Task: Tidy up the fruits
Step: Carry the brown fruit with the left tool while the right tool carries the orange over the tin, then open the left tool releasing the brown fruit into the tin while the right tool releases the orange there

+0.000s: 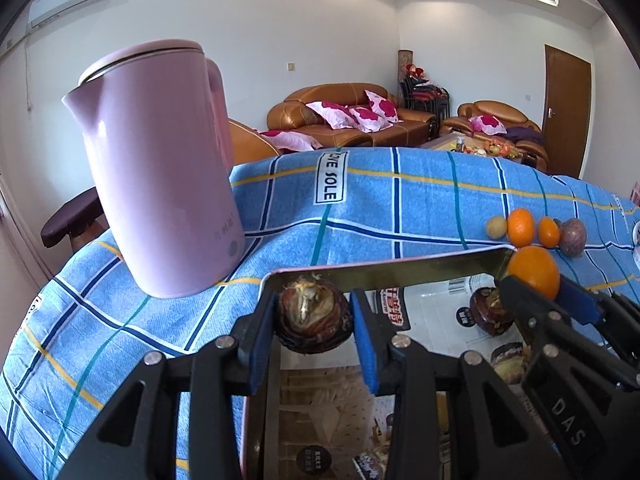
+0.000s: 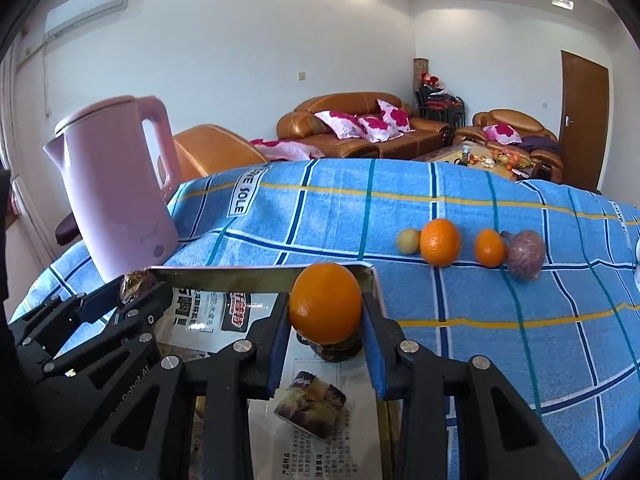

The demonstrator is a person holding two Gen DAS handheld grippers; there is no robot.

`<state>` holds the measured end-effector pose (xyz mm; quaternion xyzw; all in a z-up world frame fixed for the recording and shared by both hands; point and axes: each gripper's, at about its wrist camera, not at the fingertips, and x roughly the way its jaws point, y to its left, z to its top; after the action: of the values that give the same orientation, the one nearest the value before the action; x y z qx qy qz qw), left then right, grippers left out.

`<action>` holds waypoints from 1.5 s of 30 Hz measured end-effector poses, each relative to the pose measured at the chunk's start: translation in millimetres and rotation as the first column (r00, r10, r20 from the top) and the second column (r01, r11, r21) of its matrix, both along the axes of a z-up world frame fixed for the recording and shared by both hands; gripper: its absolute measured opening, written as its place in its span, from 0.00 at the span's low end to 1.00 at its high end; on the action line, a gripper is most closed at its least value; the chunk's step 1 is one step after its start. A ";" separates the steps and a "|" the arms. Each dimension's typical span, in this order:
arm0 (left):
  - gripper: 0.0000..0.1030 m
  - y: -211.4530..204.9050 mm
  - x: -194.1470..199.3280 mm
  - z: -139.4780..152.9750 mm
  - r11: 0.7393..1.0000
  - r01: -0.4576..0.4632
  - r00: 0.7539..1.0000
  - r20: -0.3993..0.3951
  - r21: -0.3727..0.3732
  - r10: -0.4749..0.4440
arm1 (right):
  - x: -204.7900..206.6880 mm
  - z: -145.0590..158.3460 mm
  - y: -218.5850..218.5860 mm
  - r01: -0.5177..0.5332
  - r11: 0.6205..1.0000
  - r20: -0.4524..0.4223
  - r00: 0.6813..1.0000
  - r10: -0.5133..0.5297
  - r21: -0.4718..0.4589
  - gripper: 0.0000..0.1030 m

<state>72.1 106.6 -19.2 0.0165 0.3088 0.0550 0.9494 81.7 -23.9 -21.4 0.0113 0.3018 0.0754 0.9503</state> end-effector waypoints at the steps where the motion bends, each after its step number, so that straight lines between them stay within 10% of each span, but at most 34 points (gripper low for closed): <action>1: 0.37 0.2 0.1 0.3 1.000 0.000 1.000 0.000 0.001 0.000 | 0.6 -0.4 0.6 -0.003 1.000 -0.004 1.000 0.003 -0.001 0.35; 27: 0.38 8.8 14.1 -0.9 1.000 0.002 1.000 -0.011 -0.006 -0.002 | 15.5 -15.5 14.8 -0.087 0.996 -0.119 0.989 0.086 -0.002 0.36; 39: 0.40 5.3 5.9 3.6 1.000 -0.001 1.000 0.026 0.005 0.001 | -17.5 7.0 -19.3 0.041 0.995 0.099 0.994 -0.050 0.094 0.59; 45: 0.73 -2.6 -2.4 8.6 0.999 0.006 0.997 0.076 0.041 -0.009 | -16.1 10.9 -46.5 0.190 0.974 0.123 0.971 -0.205 0.123 0.59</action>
<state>69.6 104.0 -10.6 0.0348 0.2712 0.0581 0.9601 65.6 -70.4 -10.5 0.0887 0.2295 -0.0026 0.9692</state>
